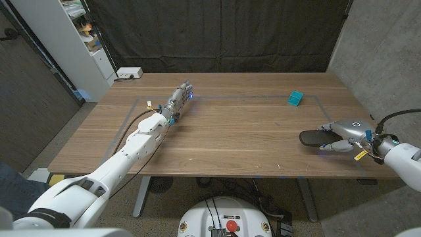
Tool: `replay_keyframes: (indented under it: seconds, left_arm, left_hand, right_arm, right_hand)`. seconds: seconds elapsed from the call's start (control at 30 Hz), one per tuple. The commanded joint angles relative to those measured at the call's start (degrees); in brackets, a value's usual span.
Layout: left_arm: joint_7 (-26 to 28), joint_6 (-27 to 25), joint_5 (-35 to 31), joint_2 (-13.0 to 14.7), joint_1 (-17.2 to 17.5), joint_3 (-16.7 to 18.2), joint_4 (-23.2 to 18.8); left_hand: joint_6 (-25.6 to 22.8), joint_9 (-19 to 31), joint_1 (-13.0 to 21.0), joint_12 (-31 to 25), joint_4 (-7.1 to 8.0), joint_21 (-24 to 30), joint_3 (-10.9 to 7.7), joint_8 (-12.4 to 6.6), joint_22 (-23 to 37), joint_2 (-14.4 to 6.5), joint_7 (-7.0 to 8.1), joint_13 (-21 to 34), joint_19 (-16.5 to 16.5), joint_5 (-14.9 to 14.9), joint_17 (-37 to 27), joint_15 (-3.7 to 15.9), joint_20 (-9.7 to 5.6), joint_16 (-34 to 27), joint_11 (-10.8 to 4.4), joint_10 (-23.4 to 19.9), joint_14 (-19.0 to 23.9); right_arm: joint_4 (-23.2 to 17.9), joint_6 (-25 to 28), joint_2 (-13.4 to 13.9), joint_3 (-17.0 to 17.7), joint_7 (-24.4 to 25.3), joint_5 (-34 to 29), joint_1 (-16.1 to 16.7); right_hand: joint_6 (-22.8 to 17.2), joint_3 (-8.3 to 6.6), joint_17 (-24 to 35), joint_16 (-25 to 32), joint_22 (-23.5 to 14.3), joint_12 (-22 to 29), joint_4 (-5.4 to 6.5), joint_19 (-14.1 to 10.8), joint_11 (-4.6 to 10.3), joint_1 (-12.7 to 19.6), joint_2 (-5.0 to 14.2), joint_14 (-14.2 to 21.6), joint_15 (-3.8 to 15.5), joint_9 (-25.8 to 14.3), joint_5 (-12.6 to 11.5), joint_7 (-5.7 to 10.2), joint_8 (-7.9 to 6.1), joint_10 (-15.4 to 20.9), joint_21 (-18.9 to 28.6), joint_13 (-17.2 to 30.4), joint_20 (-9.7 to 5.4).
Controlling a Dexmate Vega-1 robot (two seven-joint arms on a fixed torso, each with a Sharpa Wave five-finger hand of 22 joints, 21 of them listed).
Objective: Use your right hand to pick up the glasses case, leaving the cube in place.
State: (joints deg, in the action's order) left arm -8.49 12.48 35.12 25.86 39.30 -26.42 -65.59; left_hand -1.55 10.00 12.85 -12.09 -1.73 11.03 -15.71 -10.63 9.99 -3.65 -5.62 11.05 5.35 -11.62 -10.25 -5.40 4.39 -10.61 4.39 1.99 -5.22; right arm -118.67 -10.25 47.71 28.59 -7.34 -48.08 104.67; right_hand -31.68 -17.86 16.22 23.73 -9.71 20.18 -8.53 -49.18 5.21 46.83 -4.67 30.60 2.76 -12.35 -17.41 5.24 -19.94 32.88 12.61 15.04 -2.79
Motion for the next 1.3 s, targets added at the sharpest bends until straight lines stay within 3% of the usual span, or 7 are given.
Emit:
replay_keyframes:
  seconds: [0.03, 0.73, 1.3]
  left_arm:
    - [-0.6, 0.6, 0.2, -0.3, -0.3, 0.0, 1.0]
    - [-1.5, 1.2, 0.7, -0.5, -0.5, 0.3, 1.8]
    - [-2.8, 2.0, 1.1, -0.8, -1.4, 0.6, 3.8]
  left_hand:
    - [-0.1, 0.2, 0.0, -0.1, -0.31, 0.3, -0.20, -0.14, 0.3, -0.7, -0.17, 0.2, 0.6, 0.4, -0.3, -0.02, 0.20, -0.2, 0.12, -0.1, -0.2]
    - [-0.2, 0.2, 0.0, -0.1, -0.39, 0.3, -0.19, -0.14, 0.3, -0.8, -0.19, 0.2, 0.6, 0.4, -0.3, 0.00, 0.17, -0.2, 0.06, -0.1, -0.2]
    - [-0.2, 0.2, 0.0, 0.0, -0.47, 0.3, -0.19, -0.12, 0.3, -0.8, -0.22, 0.2, 0.7, 0.4, -0.3, 0.00, 0.05, -0.2, 0.15, 0.0, -0.3]
  right_arm:
    - [-3.1, -1.9, -2.4, 2.9, -2.7, -0.9, -0.4]
    - [-8.2, -3.7, -6.9, 7.7, -11.3, 0.9, -4.2]
    - [-11.3, -4.4, -9.3, 9.1, -15.3, 1.0, -7.5]
  right_hand:
    - [-5.2, 0.09, 0.1, -0.2, -0.3, 0.1, 0.03, -0.2, -0.05, 6.1, 6.55, -0.4, 6.11, -0.3, 0.3, 4.54, -0.57, 0.9, -0.2, 0.2, -0.13]
    - [-8.3, 0.46, -0.4, -0.4, -0.3, 0.7, 0.33, -0.4, -0.01, 6.4, 6.83, 0.8, 6.15, -0.3, 1.2, 3.74, -1.42, 3.5, -0.4, 0.1, -0.25]
    - [-9.4, 0.51, -0.7, -0.6, -0.3, 0.7, 0.43, -0.4, 0.11, 6.6, 7.10, 1.3, 6.27, -0.2, 1.7, 3.63, -1.64, 4.3, -0.5, 0.0, -0.25]
